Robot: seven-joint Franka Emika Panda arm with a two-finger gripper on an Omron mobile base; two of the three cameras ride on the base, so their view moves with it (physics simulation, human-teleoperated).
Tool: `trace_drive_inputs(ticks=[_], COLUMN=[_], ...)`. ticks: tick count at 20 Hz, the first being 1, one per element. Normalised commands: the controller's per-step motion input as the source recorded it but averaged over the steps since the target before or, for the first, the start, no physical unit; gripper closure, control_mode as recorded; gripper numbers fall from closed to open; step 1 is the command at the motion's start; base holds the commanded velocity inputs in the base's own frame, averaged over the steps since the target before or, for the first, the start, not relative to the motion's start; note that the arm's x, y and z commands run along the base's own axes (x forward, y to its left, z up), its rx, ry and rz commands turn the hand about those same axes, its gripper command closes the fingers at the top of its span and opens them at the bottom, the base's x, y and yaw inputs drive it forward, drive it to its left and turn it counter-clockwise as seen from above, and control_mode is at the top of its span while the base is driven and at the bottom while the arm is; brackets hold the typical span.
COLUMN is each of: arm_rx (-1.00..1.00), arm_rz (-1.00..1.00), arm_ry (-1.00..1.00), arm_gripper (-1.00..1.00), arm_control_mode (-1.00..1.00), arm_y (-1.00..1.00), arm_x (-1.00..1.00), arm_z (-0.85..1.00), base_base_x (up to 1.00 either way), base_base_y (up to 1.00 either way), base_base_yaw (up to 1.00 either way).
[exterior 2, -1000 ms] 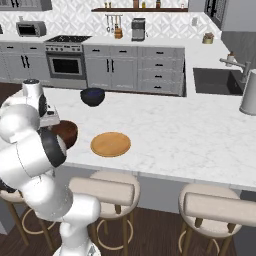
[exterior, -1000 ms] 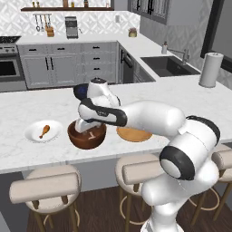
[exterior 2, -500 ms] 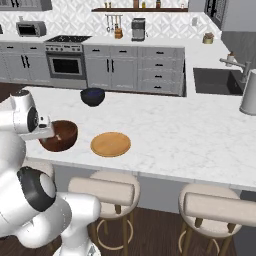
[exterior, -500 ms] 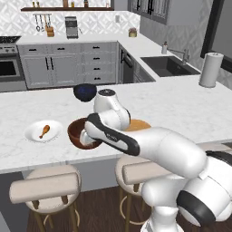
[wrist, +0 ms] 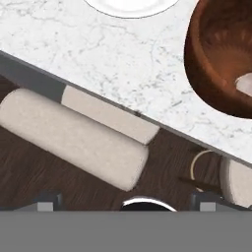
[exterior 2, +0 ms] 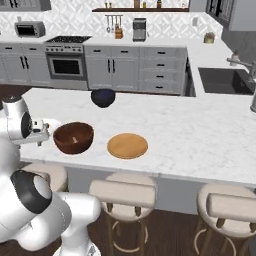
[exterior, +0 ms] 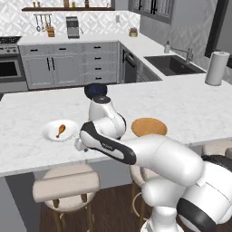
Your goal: Pick the chicken drumstick and garlic from their plates and place them in the bowl. Then put the bowl in the fridge.
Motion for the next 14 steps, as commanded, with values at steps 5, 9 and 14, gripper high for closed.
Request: trace_drive_inputs(ticks=[5,9,14], arm_rx=[0.00,0.00,0.00], arm_rz=[0.00,0.00,0.00], arm_ry=[0.00,0.00,0.00], arm_gripper=[-1.00,-1.00,-1.00], arm_control_mode=[1.00,1.00,1.00], arm_y=[0.00,0.00,0.00], arm_x=[0.00,0.00,0.00], arm_z=[0.00,0.00,0.00], base_base_x=[0.03,0.38,0.59], base_base_y=[0.92,0.44,0.04], base_base_yaw=[-0.17,-0.12,-0.03])
